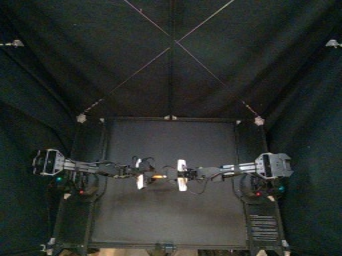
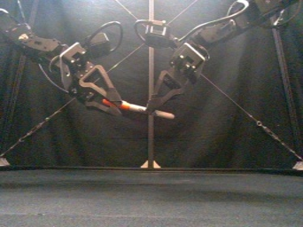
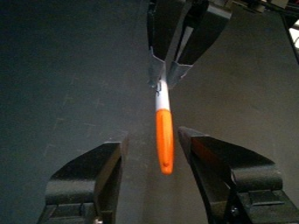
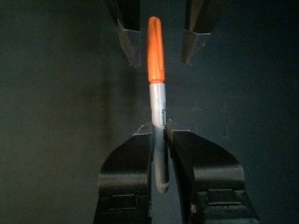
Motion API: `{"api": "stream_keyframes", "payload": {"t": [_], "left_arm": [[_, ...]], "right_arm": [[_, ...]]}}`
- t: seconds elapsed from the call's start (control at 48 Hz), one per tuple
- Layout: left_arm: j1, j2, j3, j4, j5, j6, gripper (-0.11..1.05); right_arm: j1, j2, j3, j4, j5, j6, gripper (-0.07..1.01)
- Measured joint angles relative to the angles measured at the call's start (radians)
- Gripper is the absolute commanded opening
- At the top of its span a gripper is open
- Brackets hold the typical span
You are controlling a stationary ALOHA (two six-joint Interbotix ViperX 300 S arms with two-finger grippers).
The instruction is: Uncap the pen
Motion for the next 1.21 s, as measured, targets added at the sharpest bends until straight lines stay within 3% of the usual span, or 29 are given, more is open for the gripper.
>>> {"api": "stream_keyframes", "payload": {"t": [0.229, 0.292, 0.438, 0.479, 0.75, 0.771, 0.792, 0.833, 1.208], "left_arm": [[0.003, 0.0, -0.006, 0.0, 0.0, 0.0, 0.59], [0.003, 0.0, -0.006, 0.0, 0.0, 0.0031, 0.52], [0.003, -0.002, -0.006, 0.0, 0.0, 0.0031, 0.42], [0.005, -0.003, -0.003, 0.0, 0.0, 0.0, 0.42], [0.0, -0.054, 0.031, 0.0, -0.008, 0.0015, 0.42], [0.0, -0.058, 0.032, 0.0, -0.008, -0.0015, 0.42], [0.002, -0.066, 0.041, 0.002, 0.0, 0.0015, 0.42], [0.003, -0.08, 0.067, 0.0, 0.005, -0.0046, 0.42], [0.003, -0.178, 0.13, -0.002, 0.003, -0.0031, 0.42]], "right_arm": [[0.0, 0.0, 0.0, -0.006, 0.0, 0.011, 0.48], [-0.003, 0.0, 0.0, -0.006, 0.0, -0.002, 0.48], [-0.002, 0.0, 0.003, -0.006, 0.0, 0.008, 0.47], [-0.002, -0.002, 0.008, -0.006, -0.002, 0.008, 0.47], [-0.006, -0.054, 0.06, 0.008, -0.014, 0.011, 0.47], [-0.008, -0.063, 0.066, 0.009, -0.015, 0.011, 0.47], [-0.009, -0.071, 0.08, 0.015, -0.015, 0.021, 0.47], [-0.012, -0.084, 0.103, 0.015, -0.009, 0.009, 0.47], [-0.031, -0.153, 0.17, 0.028, -0.021, 0.014, 0.47]]}}
